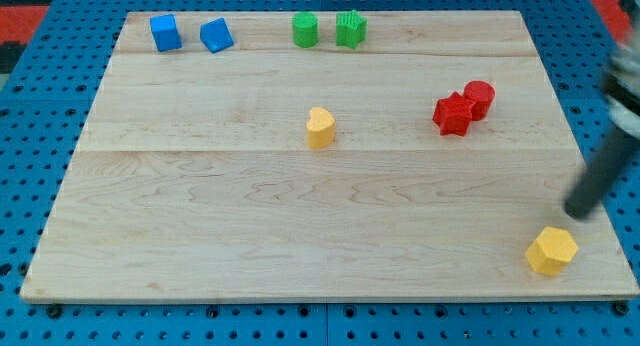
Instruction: Slide the yellow hexagon bottom right to the yellow heart
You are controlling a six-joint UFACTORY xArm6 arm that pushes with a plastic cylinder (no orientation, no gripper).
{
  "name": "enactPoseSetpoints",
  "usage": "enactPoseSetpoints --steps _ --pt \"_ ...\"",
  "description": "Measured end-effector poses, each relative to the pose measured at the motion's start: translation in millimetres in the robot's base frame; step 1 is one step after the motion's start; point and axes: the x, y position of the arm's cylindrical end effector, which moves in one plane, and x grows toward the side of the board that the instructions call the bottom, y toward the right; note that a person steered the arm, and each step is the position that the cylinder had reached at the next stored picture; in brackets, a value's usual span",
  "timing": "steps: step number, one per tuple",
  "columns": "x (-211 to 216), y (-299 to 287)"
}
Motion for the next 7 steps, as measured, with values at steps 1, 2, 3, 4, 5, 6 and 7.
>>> enactPoseSetpoints --steps 1,2,3,4,5,6,7 --pt "6.7 -28.2" --pt "16.8 -110.0" --pt "44.3 -54.0" --pt "49.9 -119.2" --pt "-14.7 -173.1" --pt "20.8 -165.2" --pt "24.8 -149.5"
